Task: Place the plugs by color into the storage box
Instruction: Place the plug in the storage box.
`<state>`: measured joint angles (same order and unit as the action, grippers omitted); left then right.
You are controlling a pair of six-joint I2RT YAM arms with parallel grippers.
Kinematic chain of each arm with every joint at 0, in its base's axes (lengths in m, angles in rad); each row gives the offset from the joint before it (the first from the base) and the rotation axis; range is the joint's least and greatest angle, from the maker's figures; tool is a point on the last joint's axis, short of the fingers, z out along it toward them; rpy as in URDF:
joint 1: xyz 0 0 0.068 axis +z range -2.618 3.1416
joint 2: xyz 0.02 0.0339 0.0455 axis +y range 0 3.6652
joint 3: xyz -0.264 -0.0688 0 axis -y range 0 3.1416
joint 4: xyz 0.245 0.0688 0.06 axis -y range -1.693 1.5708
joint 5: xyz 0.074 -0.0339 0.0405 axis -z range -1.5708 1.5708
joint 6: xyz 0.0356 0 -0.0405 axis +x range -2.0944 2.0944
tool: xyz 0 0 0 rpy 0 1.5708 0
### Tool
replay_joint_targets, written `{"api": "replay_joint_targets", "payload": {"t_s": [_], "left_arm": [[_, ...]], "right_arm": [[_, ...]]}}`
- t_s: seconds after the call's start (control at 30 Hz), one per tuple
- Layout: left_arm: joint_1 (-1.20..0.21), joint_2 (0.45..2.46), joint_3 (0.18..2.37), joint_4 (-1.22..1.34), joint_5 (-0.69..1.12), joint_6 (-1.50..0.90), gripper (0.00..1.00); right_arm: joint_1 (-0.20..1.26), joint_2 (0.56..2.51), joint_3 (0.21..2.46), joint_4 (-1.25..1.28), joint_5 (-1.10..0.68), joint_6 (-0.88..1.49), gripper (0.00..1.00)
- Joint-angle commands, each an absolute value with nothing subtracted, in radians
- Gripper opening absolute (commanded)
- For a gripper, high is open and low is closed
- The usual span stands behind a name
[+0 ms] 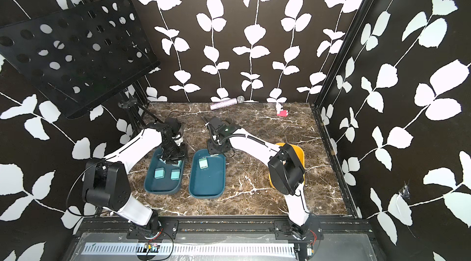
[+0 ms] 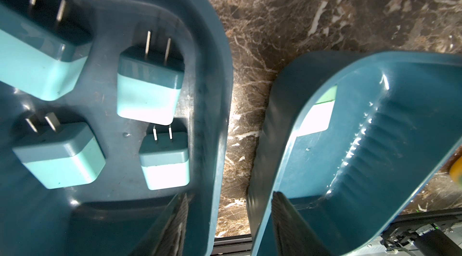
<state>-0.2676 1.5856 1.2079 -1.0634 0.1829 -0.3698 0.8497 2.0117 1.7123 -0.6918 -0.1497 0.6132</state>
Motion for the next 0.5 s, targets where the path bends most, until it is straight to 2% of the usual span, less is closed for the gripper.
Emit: {"api": "replay_joint_targets", "payload": {"t_s": [0.0,0.47], "left_arm": [[-0.268,1.586,1.197,-1.067,0.186,-0.37,0.56],[-0.268,1.575,1.188,-1.061,0.184,-0.386,0.56]], "right_arm": [[0.856,2.048,1.729,-0.693,-0.134,0.634,0.32],[0.88,2.081,1.694,-0.712,-0.112,0.606,0.32]]}}
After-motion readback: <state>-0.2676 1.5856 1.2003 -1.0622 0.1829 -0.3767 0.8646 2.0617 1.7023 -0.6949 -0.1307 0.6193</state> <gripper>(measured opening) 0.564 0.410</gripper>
